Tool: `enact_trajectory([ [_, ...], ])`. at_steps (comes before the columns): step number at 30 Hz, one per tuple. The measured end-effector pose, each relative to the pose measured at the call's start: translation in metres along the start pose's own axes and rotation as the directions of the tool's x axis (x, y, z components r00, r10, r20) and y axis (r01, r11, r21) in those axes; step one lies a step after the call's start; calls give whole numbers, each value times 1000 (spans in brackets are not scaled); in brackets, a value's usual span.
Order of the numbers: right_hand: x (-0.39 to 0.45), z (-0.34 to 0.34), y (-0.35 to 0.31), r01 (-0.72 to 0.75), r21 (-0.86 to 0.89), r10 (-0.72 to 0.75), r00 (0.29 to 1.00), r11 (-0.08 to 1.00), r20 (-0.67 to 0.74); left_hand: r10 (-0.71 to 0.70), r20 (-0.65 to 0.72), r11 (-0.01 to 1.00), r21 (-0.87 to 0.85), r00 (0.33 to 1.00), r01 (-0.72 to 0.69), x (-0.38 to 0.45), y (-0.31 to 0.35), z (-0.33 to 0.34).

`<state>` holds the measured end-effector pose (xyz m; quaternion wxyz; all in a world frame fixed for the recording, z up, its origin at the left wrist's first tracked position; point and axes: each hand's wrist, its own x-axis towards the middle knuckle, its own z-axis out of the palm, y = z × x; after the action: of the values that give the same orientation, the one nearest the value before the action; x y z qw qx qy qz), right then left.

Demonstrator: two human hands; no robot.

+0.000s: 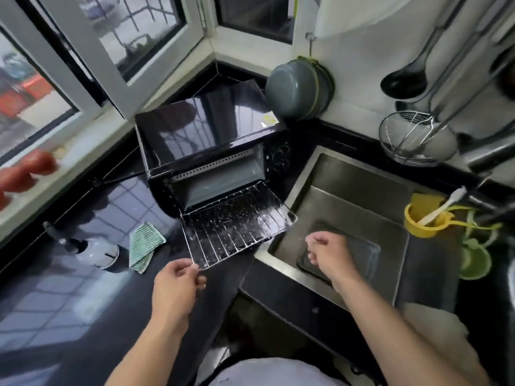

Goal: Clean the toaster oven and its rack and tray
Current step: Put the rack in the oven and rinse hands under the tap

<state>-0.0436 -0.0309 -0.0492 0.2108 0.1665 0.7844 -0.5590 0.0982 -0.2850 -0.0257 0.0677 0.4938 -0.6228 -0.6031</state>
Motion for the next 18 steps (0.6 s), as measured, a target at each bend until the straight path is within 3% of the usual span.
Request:
enact_trajectory([
  [3, 0, -14, 11, -104, 52, 101, 993, 993, 57, -164, -50, 979, -130, 985, 157, 18, 7, 5],
  [5, 5, -21, 10, -125, 64, 119, 989, 990, 92, -216, -115, 971, -124, 970, 202, 25, 3, 6],
  [15, 3, -11, -13, -135, 42, 110, 922, 990, 373, -167, -120, 976, -158, 979, 147, -16, -12, 0],
  [18, 4, -14, -9, -39, -68, 60, 937, 997, 343, -130, -110, 988, -93, 985, 120, -38, -18, 0],
])
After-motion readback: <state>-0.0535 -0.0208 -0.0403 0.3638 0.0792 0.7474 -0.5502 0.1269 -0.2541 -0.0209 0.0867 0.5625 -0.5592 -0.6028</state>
